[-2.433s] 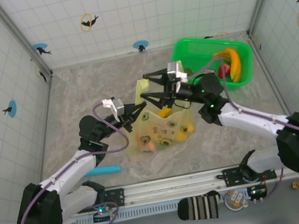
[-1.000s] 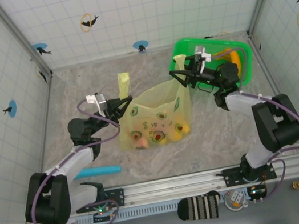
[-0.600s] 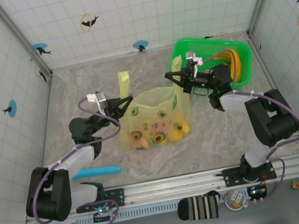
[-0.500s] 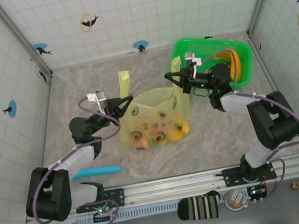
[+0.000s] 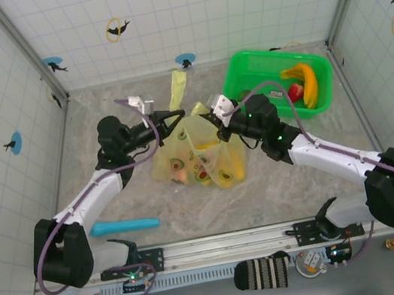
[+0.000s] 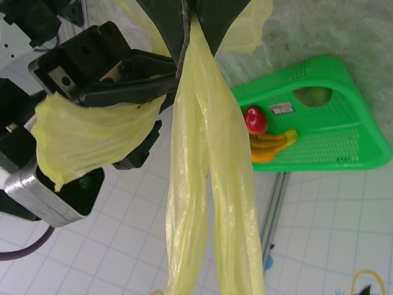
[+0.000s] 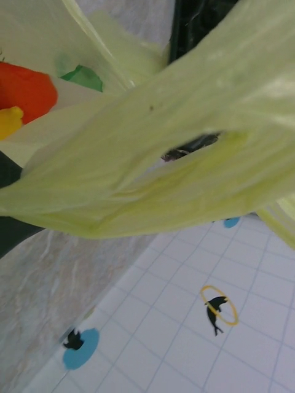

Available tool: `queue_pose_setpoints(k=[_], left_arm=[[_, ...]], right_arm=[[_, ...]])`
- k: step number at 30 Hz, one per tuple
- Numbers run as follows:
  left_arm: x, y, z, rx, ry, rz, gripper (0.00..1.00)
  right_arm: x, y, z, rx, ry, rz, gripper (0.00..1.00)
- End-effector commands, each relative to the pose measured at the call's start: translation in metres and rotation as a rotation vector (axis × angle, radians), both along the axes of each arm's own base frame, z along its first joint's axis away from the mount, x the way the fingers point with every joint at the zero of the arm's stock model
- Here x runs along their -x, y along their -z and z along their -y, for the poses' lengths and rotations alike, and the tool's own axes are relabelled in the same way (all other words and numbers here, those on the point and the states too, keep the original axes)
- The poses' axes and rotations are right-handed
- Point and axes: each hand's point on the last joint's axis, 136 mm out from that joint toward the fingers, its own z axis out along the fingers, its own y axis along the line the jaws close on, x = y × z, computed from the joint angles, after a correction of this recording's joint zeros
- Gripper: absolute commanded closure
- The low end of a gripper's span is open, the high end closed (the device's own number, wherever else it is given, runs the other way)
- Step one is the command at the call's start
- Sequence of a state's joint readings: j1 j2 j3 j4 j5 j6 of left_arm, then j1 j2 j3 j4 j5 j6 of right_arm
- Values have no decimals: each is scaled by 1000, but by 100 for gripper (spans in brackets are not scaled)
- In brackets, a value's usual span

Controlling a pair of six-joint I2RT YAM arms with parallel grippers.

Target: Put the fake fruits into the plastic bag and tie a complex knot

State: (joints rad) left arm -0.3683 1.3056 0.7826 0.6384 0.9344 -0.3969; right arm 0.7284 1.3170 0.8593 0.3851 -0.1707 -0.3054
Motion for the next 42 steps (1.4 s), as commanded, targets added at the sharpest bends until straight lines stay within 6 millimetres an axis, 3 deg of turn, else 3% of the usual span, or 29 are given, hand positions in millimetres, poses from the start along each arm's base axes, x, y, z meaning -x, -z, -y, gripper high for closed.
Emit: queue_pose_setpoints(k=[1,11,17,24,30,42], left_arm=[[5,20,9,-76,60,-84,100],[11,13,20,-71,126,-154,100],[15,11,21,-74,117,-131,100],[10,16,18,-87,71,-110,100],[8,17,18,-83,68,-112,85],[15,14,18,-72,92,-81,73]], right_arm=[[-14,-3,7,121,116,71,100],[-21,-30,-8,172,120,78,100],[-26,-15,-17,252,116,16,100],[-17,1,-25,290,54,-13,100],[-10,6,-30,286,11,-36,100],[-13,13,-34,299,7,-69,100]])
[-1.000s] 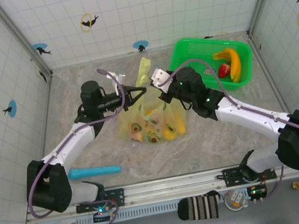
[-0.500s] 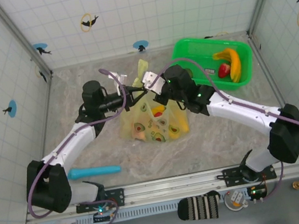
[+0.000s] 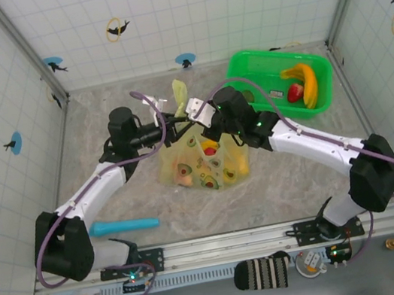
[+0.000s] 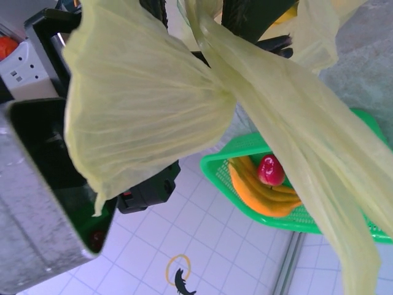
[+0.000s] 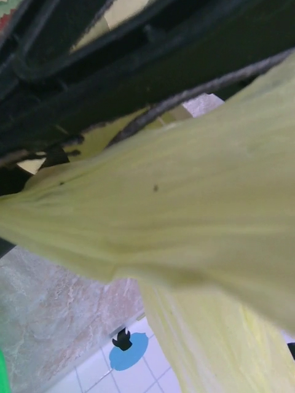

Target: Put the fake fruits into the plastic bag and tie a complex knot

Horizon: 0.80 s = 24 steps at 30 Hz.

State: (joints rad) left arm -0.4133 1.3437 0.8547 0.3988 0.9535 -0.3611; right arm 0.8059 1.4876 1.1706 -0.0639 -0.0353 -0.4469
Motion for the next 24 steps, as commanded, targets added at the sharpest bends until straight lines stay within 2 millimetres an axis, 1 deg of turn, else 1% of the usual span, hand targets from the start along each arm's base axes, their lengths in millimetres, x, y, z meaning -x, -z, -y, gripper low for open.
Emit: queue_pose_setpoints(k=[1,3,7,9,12,16,19,24], left_arm=[[8,-10,0,16,28,71,71],[7,-10,1,15,25,68,69],[0,-8,0,11,-11,64,69],[-3,-8,-1,13,-29,60,67],[-2,-10,-1,30,-29,55,65],[1,-12,1,47,-5,44,63],[4,-10,2,51,18,41,57],[4,-6,3,47,31,38,61]], right_arm=[[-1,-18,-7,-31,-5,18,100],[0,-19,-8,-33,-16,14,100],[8,-21,-12,-48,-52,15,100],[12,-21,-13,-58,-61,20,100],[16,-19,-15,-53,-75,18,100],[16,-13,-18,-25,-69,18,100],[13,-12,-17,-22,-55,22,100],[12,-19,-17,-38,-49,32,100]])
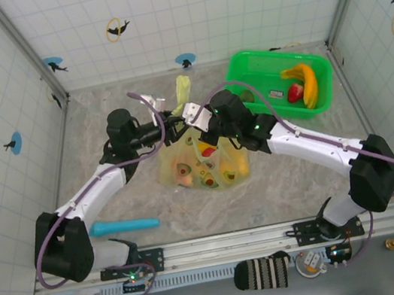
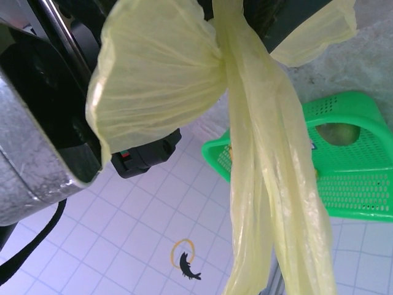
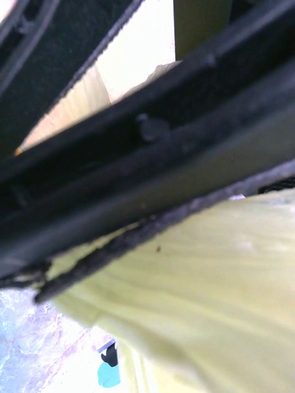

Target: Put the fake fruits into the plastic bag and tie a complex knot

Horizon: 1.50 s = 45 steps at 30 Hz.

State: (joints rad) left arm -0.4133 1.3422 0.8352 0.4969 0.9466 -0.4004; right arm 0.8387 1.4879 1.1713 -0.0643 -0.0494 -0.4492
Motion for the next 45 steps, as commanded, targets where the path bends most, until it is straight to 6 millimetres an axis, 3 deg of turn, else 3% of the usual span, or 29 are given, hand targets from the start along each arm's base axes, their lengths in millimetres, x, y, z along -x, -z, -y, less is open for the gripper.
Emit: queue_pose_setpoints(k=[1,6,12,13,14,16,19,21,25,28,39,45], left_arm=[[7,3,4,7,51,3,64],[10,4,4,5,70,17,87],[13,1,3,20,75,36,97],[13,0,3,23,72,38,98],[13,0,3,24,69,39,99],[13,1,3,27,65,42,100],[13,1,1,28,49,71,100],[14,0,-1,29,39,102,100],[17,1,-2,31,41,132,99],[19,3,-1,29,55,134,99],[39,6,-2,20,148,237,97],[41,5,-2,20,157,249,97]], right_arm=[[0,-20,-6,-38,-5,35,100],[0,-17,-4,-29,-1,34,100],[1,-13,3,-25,17,41,100],[1,-15,5,-32,25,49,95],[1,-16,8,-39,32,53,84],[4,-18,14,-68,40,55,54],[17,-32,26,-156,18,86,32],[27,-43,38,-240,7,104,24],[34,-75,66,-466,-14,56,20],[32,-98,74,-605,-40,-39,20],[-3,-157,48,-819,-234,-411,17],[-20,-153,30,-787,-268,-484,18]])
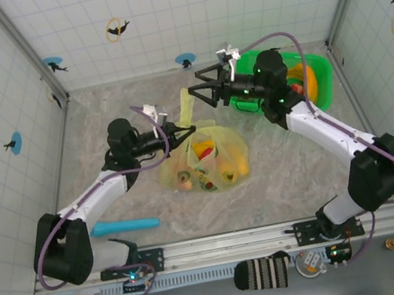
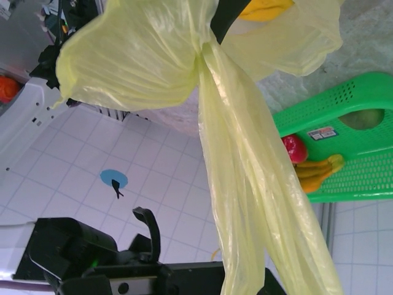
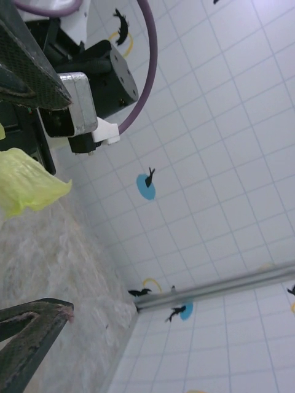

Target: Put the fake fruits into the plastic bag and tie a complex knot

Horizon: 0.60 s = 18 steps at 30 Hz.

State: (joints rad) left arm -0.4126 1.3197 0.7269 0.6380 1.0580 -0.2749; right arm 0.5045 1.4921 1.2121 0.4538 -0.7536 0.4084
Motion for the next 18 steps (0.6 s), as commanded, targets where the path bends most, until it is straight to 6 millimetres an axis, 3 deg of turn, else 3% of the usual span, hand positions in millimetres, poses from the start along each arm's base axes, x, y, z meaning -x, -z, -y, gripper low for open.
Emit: queue_pose_setpoints(k=[1,6,12,14,16,18], left_arm=[[20,-6,7,12,71,76,98],[21,-6,8,12,76,73,97],[20,-6,8,12,75,60,95],[19,-6,8,12,68,59,95],[18,-6,8,11,67,54,94],[17,-5,9,11,65,49,94]], right_arm=[[7,-13,-8,-23,-90,-15,18],[17,-5,-15,-27,-156,-42,25],[20,5,-18,-15,-185,-82,50],[25,6,-15,-18,-186,-79,51],[30,6,-12,-25,-182,-65,61],[32,7,-9,-25,-169,-65,80]])
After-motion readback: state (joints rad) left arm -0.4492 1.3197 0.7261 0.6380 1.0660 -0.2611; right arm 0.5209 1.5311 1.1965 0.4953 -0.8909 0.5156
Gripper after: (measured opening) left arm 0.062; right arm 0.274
